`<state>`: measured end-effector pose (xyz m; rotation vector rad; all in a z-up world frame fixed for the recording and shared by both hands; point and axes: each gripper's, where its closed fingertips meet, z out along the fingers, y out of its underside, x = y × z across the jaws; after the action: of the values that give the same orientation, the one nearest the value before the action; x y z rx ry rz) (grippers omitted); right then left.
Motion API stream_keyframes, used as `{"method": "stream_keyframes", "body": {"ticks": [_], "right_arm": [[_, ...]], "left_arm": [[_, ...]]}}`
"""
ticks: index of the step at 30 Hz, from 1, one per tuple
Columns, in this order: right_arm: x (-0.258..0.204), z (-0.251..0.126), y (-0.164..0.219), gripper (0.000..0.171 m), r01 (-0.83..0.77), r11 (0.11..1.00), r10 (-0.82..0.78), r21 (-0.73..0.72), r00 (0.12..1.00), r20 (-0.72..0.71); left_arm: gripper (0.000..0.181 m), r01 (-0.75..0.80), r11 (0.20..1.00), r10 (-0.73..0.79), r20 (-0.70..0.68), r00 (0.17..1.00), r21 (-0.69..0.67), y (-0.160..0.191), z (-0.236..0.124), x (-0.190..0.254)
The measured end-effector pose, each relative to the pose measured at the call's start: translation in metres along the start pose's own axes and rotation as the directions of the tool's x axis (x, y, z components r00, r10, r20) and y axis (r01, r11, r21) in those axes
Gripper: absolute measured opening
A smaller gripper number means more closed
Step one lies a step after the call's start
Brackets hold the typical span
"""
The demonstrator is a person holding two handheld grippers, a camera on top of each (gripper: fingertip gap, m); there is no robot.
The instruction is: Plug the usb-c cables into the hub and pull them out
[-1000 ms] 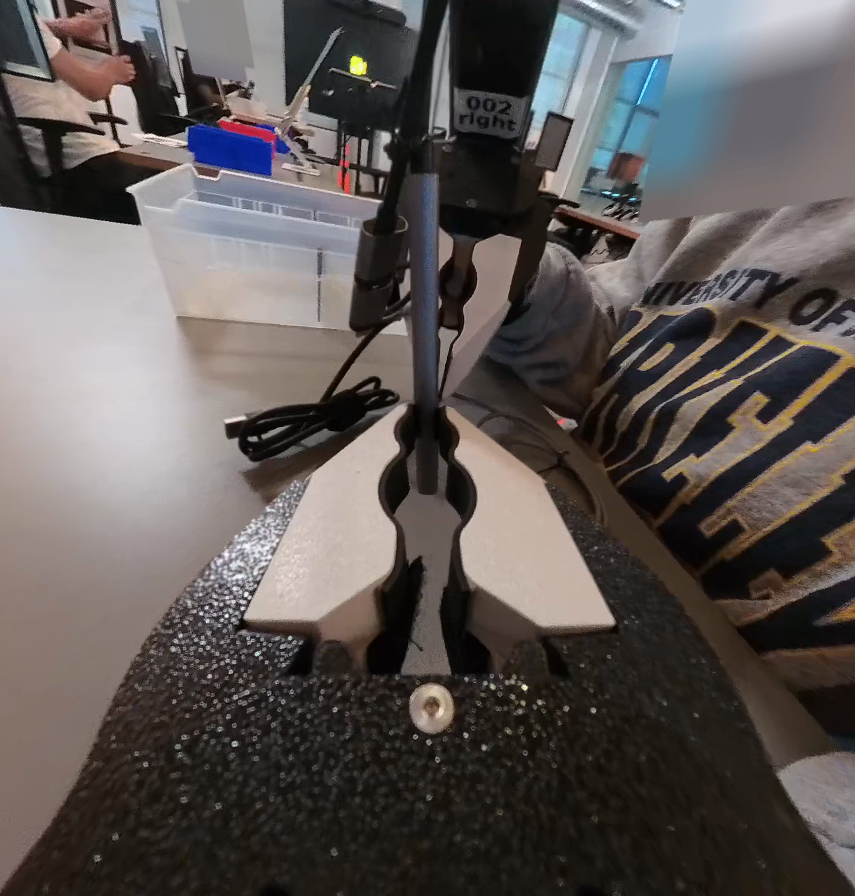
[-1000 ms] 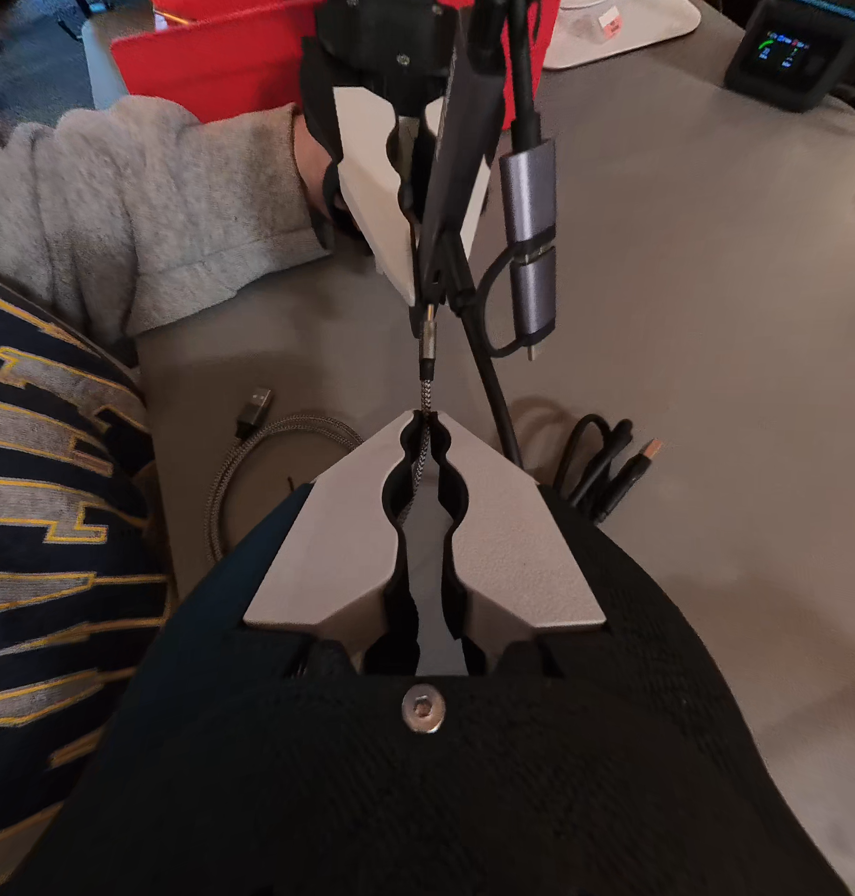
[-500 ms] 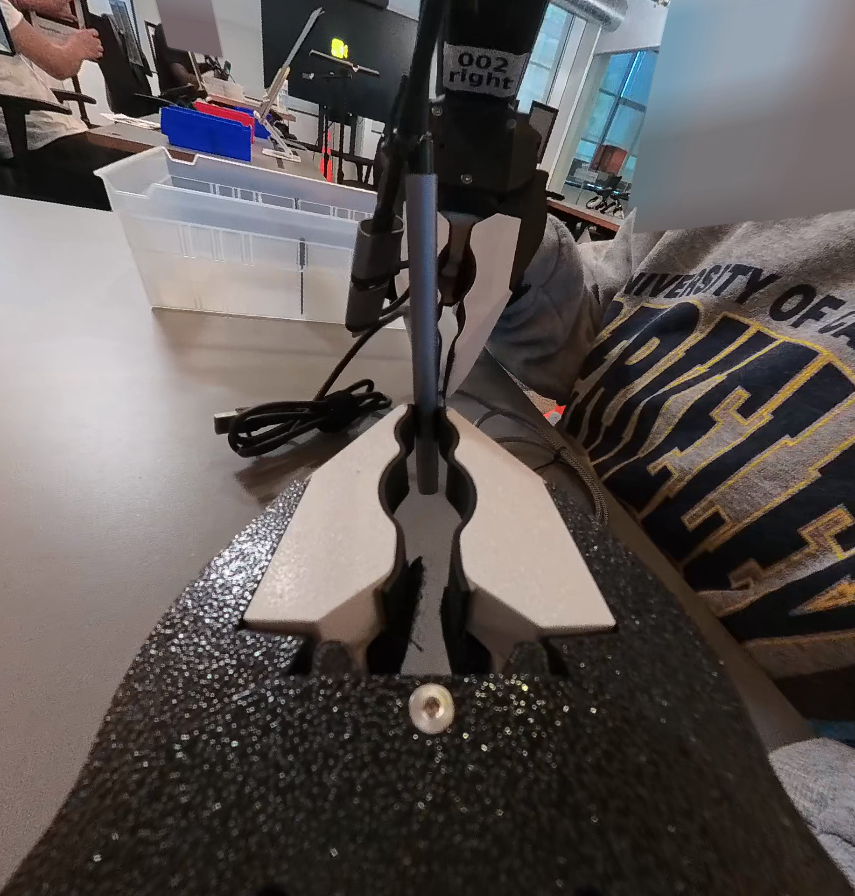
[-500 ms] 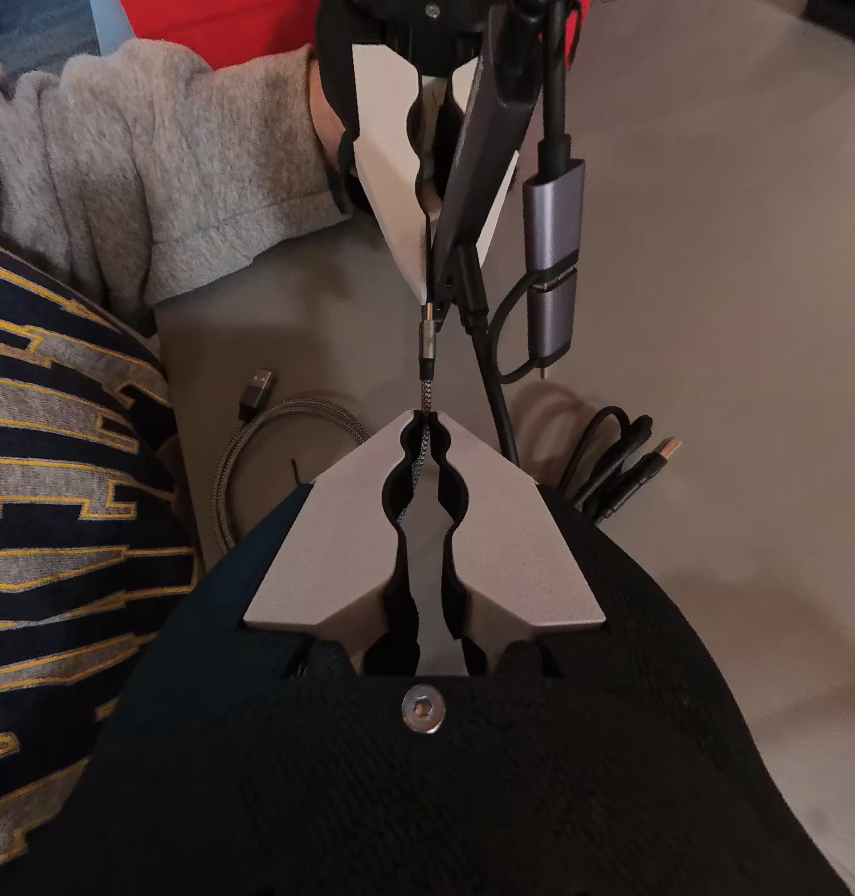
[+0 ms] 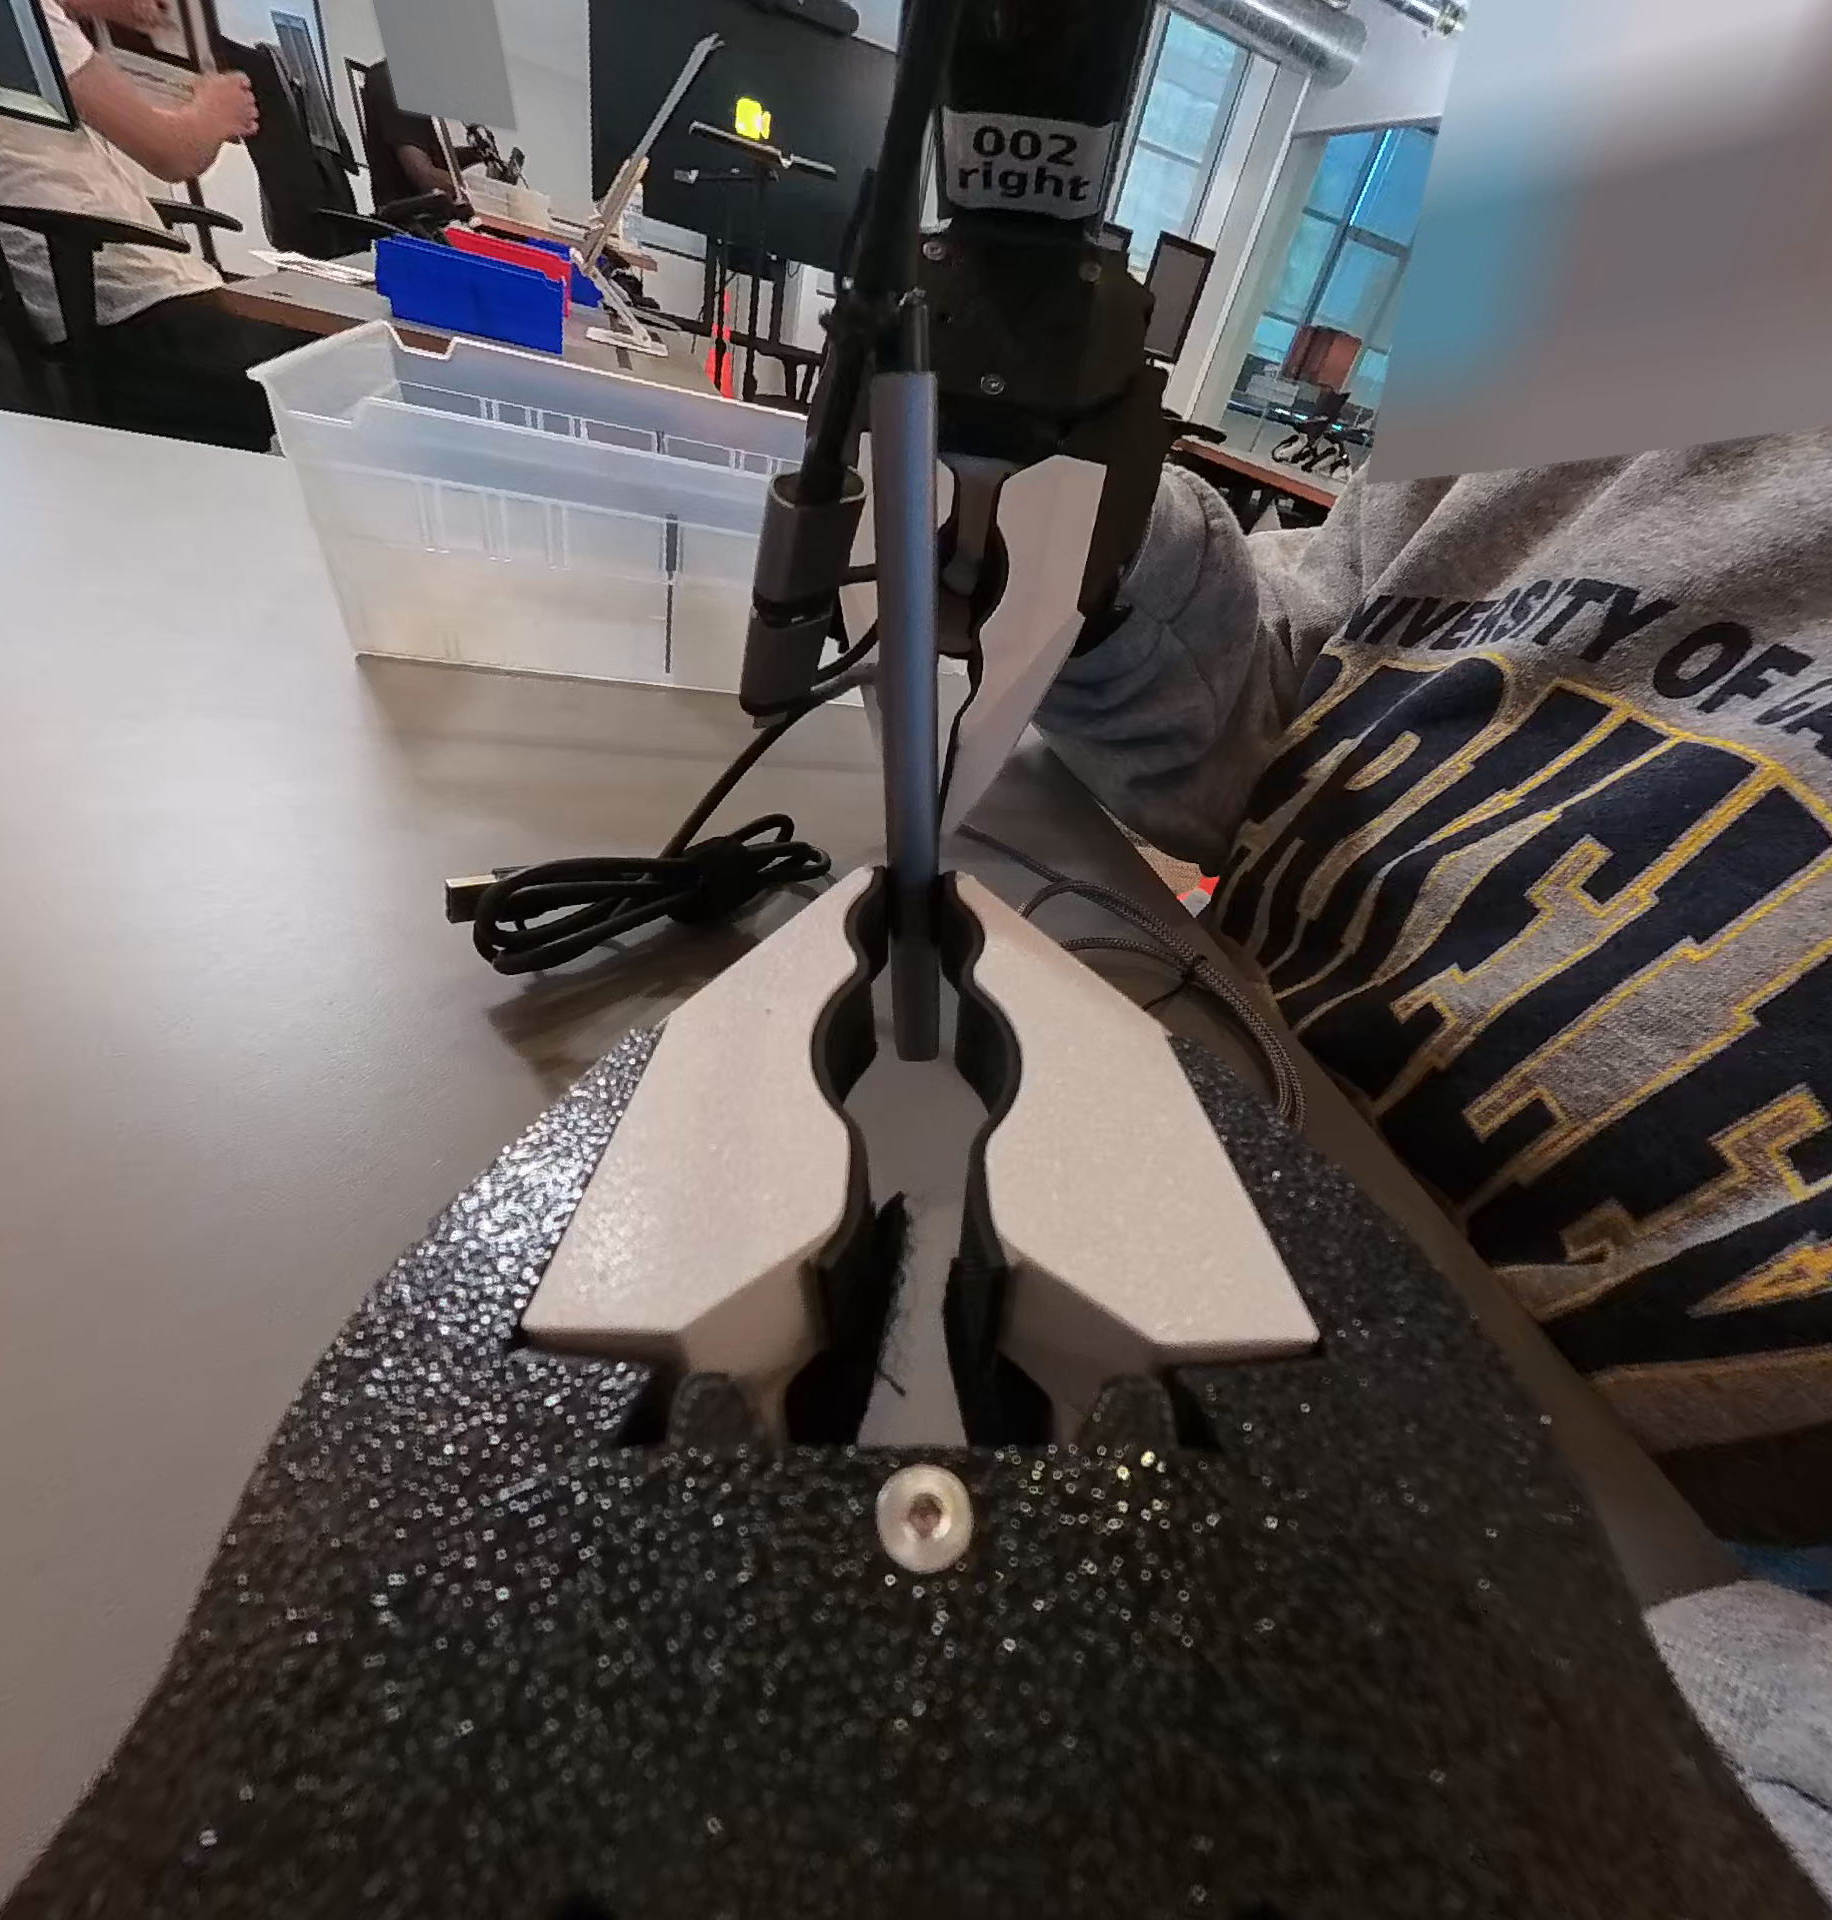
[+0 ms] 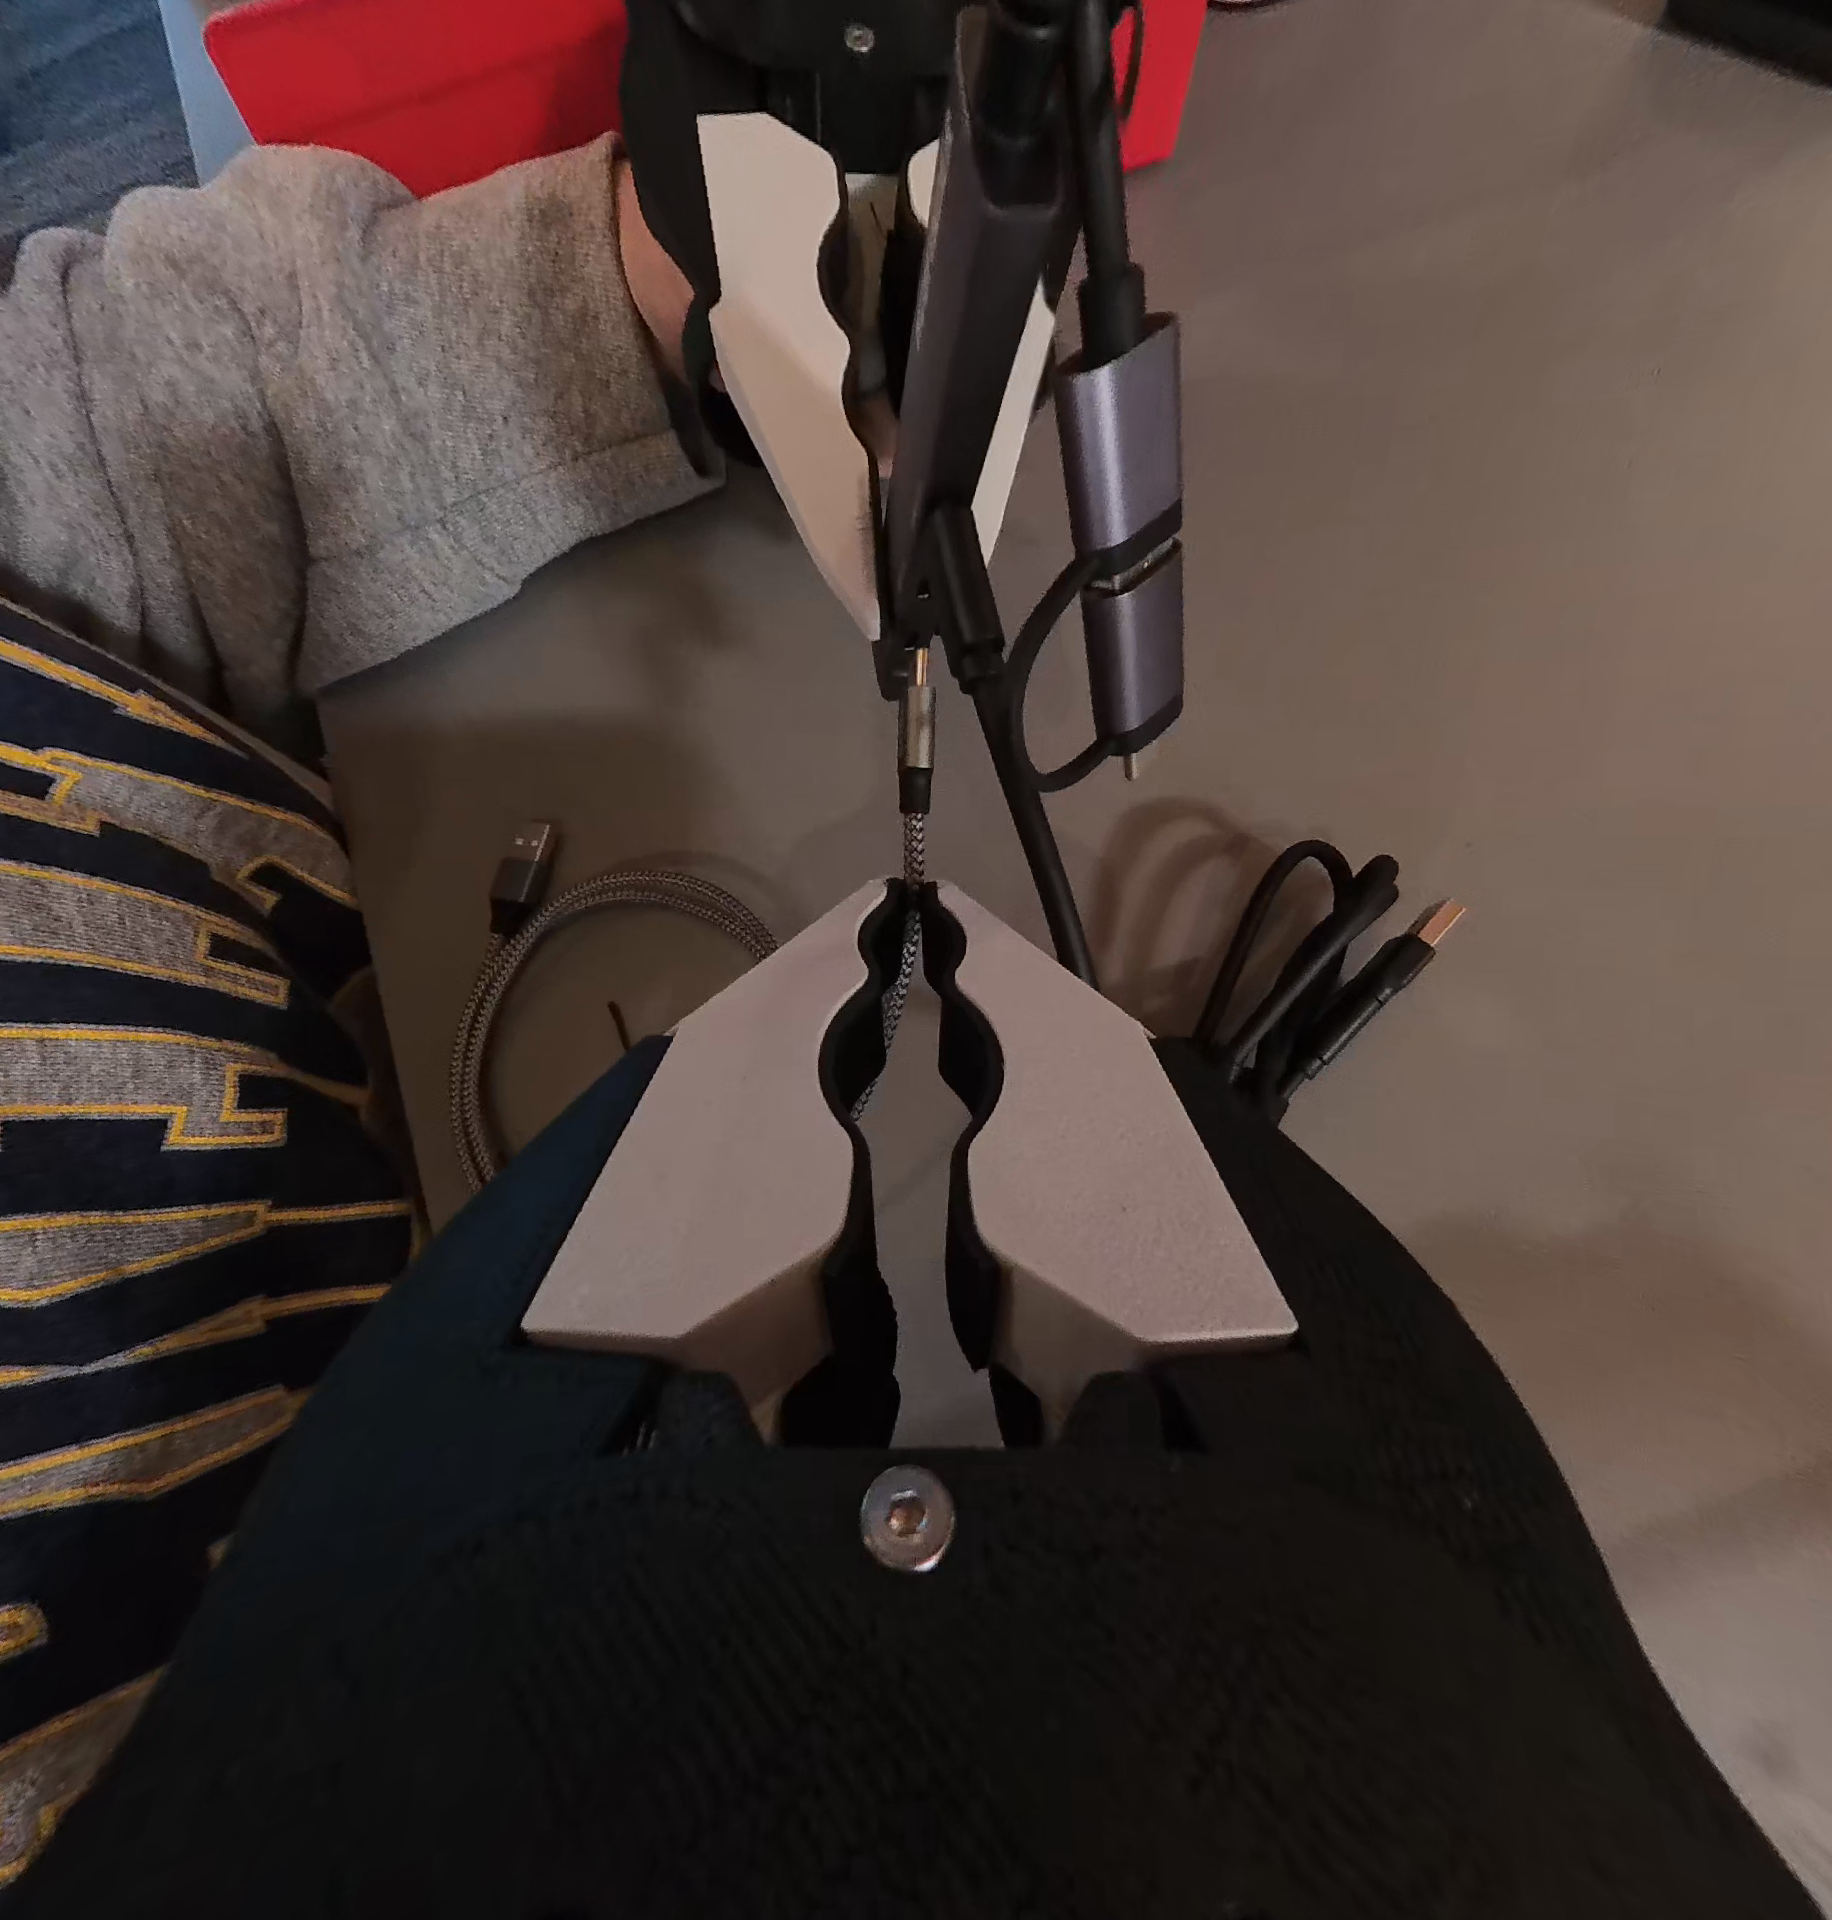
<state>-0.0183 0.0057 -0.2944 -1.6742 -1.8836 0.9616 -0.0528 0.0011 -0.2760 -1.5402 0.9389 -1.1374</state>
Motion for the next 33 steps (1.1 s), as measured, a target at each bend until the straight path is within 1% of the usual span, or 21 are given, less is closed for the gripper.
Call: {"method": "stream_keyframes", "body": {"ticks": [9, 21, 24, 30, 33], "right_arm": [[-0.001, 0.005, 0.0, 0.001, -0.003, 1.0, 0.003, -0.007, 1.0, 0.024], [-0.002, 0.007, 0.004, 0.001, 0.023, 0.998, -0.021, -0.062, 0.999, 0.031], [0.003, 0.004, 0.0, 0.001, 0.009, 1.0, -0.009, -0.026, 1.0, 0.012], [0.009, 0.005, -0.004, 0.0, 0.003, 0.997, 0.0, 0.081, 0.999, -0.035], [0.011, 0.005, -0.006, 0.0, -0.001, 0.987, 0.009, 0.162, 0.999, -0.052]], "left_arm": [[0.007, 0.006, 1.0, -0.006, -0.005, 1.0, 0.001, 0.0, 0.0, 0.001], [0.007, 0.008, 0.999, -0.008, -0.004, 1.0, -0.035, 0.005, 0.004, 0.0], [0.007, 0.007, 0.997, -0.006, 0.01, 1.0, -0.072, 0.011, 0.005, -0.002], [0.007, 0.019, 0.997, -0.017, 0.028, 0.999, -0.068, 0.01, 0.006, -0.006], [0.007, 0.025, 0.998, -0.023, 0.033, 0.999, -0.057, 0.009, 0.006, -0.007]]}}
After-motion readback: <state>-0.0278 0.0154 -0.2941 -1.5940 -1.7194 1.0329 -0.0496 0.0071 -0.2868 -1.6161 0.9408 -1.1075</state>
